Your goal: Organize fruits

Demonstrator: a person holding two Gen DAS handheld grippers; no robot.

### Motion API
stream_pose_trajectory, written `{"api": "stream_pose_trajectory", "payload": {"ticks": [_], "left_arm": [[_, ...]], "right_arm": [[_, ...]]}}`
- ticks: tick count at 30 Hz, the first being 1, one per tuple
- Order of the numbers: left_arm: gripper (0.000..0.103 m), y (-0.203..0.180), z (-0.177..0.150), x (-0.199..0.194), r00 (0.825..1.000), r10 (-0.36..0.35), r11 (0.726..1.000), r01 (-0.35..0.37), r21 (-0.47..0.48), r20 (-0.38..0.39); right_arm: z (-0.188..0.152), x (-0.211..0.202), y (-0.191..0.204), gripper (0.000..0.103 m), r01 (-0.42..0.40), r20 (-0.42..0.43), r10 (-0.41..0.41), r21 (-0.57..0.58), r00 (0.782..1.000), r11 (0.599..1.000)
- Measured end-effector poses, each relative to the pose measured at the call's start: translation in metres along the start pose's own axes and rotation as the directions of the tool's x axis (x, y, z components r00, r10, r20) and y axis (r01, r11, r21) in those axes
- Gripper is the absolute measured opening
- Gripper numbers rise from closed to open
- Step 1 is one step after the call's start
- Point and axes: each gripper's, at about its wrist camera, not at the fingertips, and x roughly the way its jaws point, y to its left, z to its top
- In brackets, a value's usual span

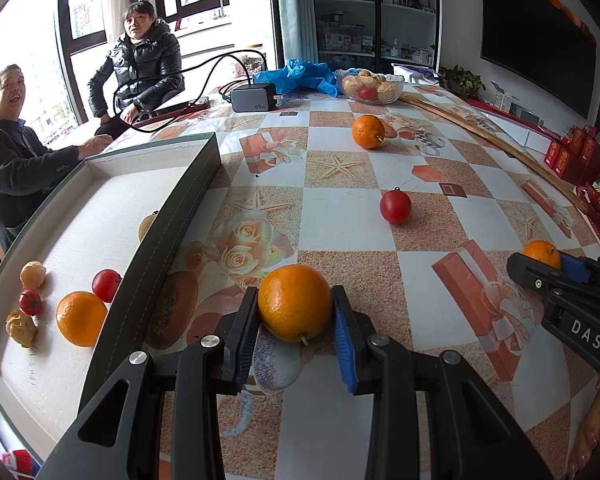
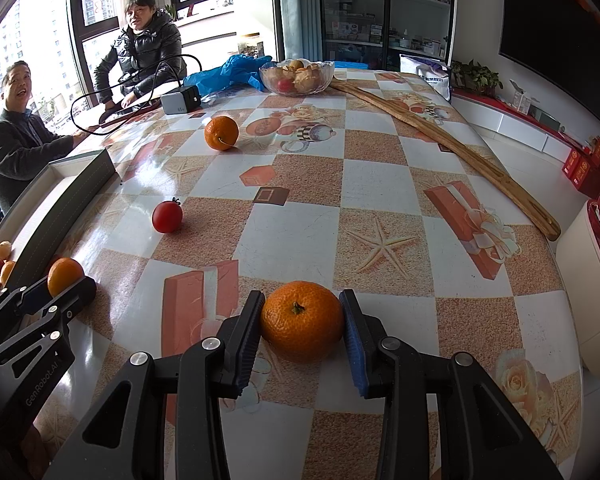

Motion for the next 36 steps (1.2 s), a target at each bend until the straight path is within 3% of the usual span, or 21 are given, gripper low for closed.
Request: {"api": "stream_pose_trajectory", "payload": {"ticks": [15, 24, 36], "left_arm": [[0.037, 0.0, 0.002, 0.0, 1.0, -0.003, 1.0, 0.003, 0.005, -0.012], [0.037, 0.014, 0.01, -0.012, 0.987, -0.121, 0.992, 0.115, -0.057, -0.103], [0.037, 0.053, 0.036, -0.045, 0.993, -0.083, 0.994, 0.076, -0.08, -0.083]], "right_arm": [[0.003, 0.002, 0.005, 0.04, 0.021, -0.029, -0.022, -0.045, 0.999, 0.999], [0.015, 0.002, -0.006, 0.039, -0.095, -0.149, 0.103, 0.057, 0.984, 0.994], [0.05, -0.011, 0.023, 0.039, -0.19, -0.17, 0.198, 0.061, 0.965, 0.98]]}}
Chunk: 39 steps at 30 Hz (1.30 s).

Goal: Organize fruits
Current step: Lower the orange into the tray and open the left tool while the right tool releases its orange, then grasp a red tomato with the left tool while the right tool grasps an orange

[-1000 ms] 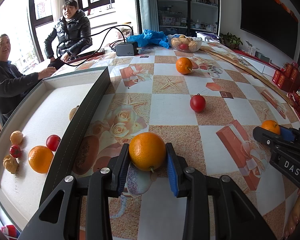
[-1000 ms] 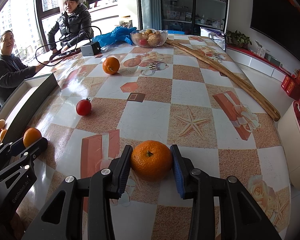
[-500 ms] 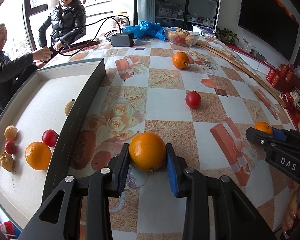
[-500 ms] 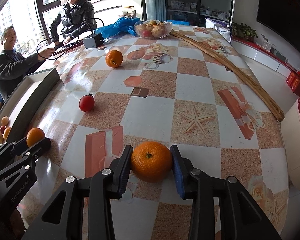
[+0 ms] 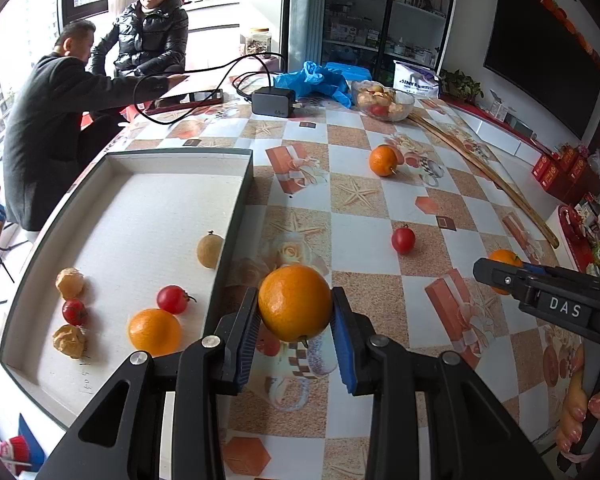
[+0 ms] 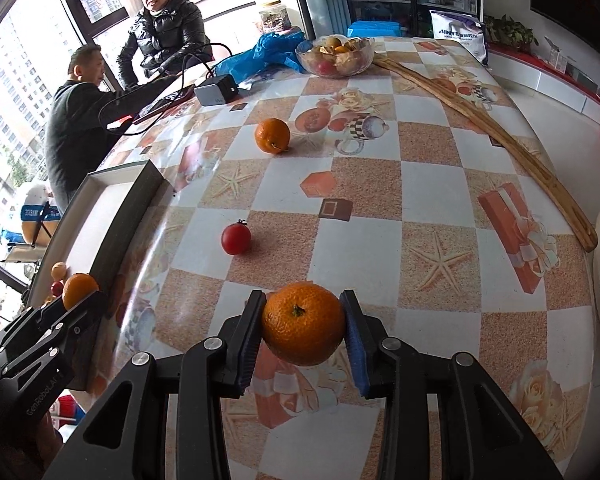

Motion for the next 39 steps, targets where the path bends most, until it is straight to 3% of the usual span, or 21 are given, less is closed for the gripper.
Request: {"api": "stream_pose_trajectory", "payload": {"ticks": [11, 15, 21, 31, 33, 35, 36, 37, 39], "left_arm": [[0.037, 0.064, 0.014, -0.02, 0.997, 0.065, 0.995, -0.063, -0.083, 0.028], [0.037, 0.104, 0.02, -0.022, 0.992, 0.122, 0.983, -0.118, -0.14, 0.025], [0.037, 0.146, 0.015, -0.006, 0.988, 0.15, 0.966, -0.156, -0.204, -0.044], [0.038, 0.153, 0.01, 0.016, 0.977, 0.202, 0.963, -0.211, -0.169, -0.07], [0.05, 0.153, 0.009, 0.016, 0.977, 0.202, 0.964, -0.21, -0.162, -0.066], [0.063, 0.152, 0.009, 0.014, 0.976, 0.209, 0.963, -0.216, -0.163, -0.057], [0.068, 0.152, 0.01, 0.013, 0.976, 0.212, 0.963, -0.217, -0.162, -0.047], [0.069, 0.15, 0.011, 0.011, 0.976, 0.214, 0.963, -0.217, -0.161, -0.039], [0.071, 0.146, 0.014, 0.007, 0.977, 0.211, 0.964, -0.212, -0.159, -0.027]], "right_arm": [[0.031, 0.016, 0.074, 0.039, -0.106, -0.055, 0.101, -0.099, 0.993, 0.989], [0.046, 0.031, 0.115, 0.039, -0.185, -0.097, 0.174, -0.13, 0.98, 0.974], [0.06, 0.061, 0.172, 0.039, -0.283, -0.162, 0.258, -0.15, 0.952, 0.947], [0.064, 0.098, 0.225, 0.04, -0.278, -0.216, 0.231, -0.221, 0.949, 0.935], [0.064, 0.099, 0.228, 0.041, -0.277, -0.214, 0.228, -0.238, 0.95, 0.931], [0.065, 0.093, 0.229, 0.06, -0.27, -0.194, 0.224, -0.258, 0.955, 0.928], [0.065, 0.089, 0.228, 0.068, -0.264, -0.178, 0.223, -0.266, 0.959, 0.927], [0.066, 0.084, 0.226, 0.082, -0.257, -0.158, 0.22, -0.273, 0.963, 0.927], [0.07, 0.074, 0.217, 0.085, -0.228, -0.118, 0.202, -0.291, 0.972, 0.929]]}}
